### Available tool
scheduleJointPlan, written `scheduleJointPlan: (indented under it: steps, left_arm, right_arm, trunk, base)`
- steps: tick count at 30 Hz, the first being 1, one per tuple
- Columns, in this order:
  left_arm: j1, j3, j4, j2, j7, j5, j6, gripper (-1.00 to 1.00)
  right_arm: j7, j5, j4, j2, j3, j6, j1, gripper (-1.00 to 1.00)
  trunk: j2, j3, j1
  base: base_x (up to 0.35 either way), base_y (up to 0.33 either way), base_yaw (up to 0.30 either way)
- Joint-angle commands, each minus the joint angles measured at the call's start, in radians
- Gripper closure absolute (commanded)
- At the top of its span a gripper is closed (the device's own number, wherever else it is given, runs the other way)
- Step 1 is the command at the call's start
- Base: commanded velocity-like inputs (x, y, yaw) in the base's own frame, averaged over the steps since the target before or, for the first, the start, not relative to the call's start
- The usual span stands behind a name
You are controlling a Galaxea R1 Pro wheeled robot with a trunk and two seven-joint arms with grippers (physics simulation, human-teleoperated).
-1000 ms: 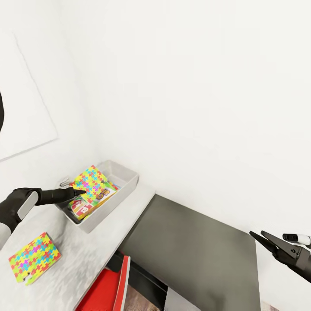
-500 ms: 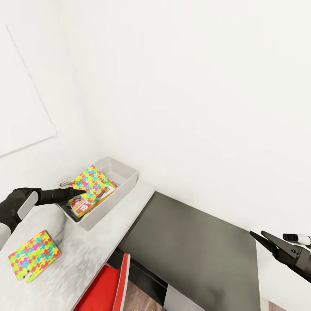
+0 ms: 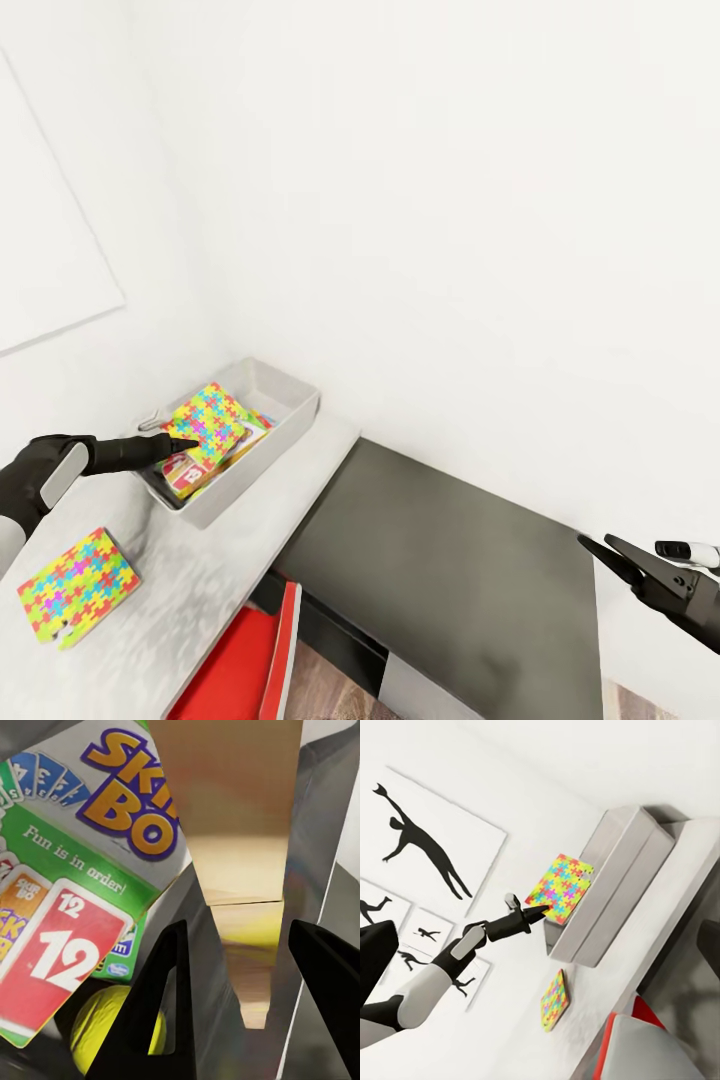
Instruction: Put all the toys in the child's room - the three board games (two on the bed and one on the table), the two jigsaw puzzles on the table, and the tennis ball on the table - inside the toy box on the table in the child's room.
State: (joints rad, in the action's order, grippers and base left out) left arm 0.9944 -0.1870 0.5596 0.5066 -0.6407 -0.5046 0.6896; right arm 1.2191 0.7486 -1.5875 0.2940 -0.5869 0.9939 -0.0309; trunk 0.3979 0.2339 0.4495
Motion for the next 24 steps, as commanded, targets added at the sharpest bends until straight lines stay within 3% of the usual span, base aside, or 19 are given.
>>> scheduleJointPlan:
  steps: [1,23,24]
  left_arm:
    - [0.001,-0.005,0.000,0.001,0.001,-0.008,0.005,1.00]
    - [0.001,-0.002,0.000,0.003,0.001,-0.008,-0.007,1.00]
    - [0.001,-0.002,0.000,0.003,0.001,-0.008,-0.007,-1.00]
  right_arm:
    - [0.002,0.001,0.000,0.000,0.000,0.004,-0.001,-1.00]
    - [0.002,0.000,0.001,-0.009,-0.001,-0.010,0.000,-1.00]
    - [0.002,0.000,0.001,-0.009,-0.001,-0.010,0.000,-1.00]
  trunk:
    - [0.002,0.004,0.001]
    - [0.002,0.040,0.001]
    - [0.002,0.041,0.001]
  base:
    - [0.000,0.000,0.000]
    - [0.000,0.000,0.000]
    - [0.000,0.000,0.000]
